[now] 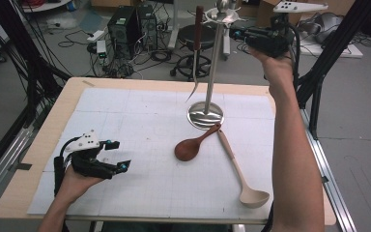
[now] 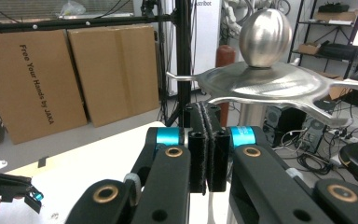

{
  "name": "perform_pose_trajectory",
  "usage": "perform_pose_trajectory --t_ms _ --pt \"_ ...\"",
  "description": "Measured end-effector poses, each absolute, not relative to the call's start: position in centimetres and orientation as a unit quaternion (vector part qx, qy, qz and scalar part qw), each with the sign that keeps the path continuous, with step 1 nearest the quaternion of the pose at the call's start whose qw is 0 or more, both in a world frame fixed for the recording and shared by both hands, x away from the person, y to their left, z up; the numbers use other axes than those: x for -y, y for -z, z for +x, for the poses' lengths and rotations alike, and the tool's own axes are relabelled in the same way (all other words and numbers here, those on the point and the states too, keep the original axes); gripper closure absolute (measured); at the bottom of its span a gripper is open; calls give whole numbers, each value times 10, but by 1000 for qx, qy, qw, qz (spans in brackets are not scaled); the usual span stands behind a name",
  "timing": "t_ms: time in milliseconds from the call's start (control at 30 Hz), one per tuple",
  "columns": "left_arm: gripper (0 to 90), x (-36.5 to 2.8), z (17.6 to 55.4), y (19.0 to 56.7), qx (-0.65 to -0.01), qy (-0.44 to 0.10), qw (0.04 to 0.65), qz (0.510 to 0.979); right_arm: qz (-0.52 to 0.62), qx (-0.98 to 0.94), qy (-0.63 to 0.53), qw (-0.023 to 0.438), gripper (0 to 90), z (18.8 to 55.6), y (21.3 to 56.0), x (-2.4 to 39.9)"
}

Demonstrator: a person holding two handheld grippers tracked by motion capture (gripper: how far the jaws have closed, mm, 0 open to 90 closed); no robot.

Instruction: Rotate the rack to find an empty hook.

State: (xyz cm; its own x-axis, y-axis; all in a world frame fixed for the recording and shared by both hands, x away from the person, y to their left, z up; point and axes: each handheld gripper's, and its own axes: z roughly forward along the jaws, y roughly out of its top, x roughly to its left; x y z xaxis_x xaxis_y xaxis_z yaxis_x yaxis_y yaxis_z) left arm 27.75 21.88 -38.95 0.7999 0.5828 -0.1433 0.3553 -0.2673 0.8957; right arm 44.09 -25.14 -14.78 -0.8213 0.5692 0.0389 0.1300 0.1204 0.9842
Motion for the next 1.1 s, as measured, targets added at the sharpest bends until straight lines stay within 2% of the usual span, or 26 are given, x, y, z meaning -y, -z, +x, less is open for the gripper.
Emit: perform_pose_trajectory --t_ms 1100 --pt "174 -220 277 389 -296 -109 529 788 238 -729 -616 181 898 447 149 211"
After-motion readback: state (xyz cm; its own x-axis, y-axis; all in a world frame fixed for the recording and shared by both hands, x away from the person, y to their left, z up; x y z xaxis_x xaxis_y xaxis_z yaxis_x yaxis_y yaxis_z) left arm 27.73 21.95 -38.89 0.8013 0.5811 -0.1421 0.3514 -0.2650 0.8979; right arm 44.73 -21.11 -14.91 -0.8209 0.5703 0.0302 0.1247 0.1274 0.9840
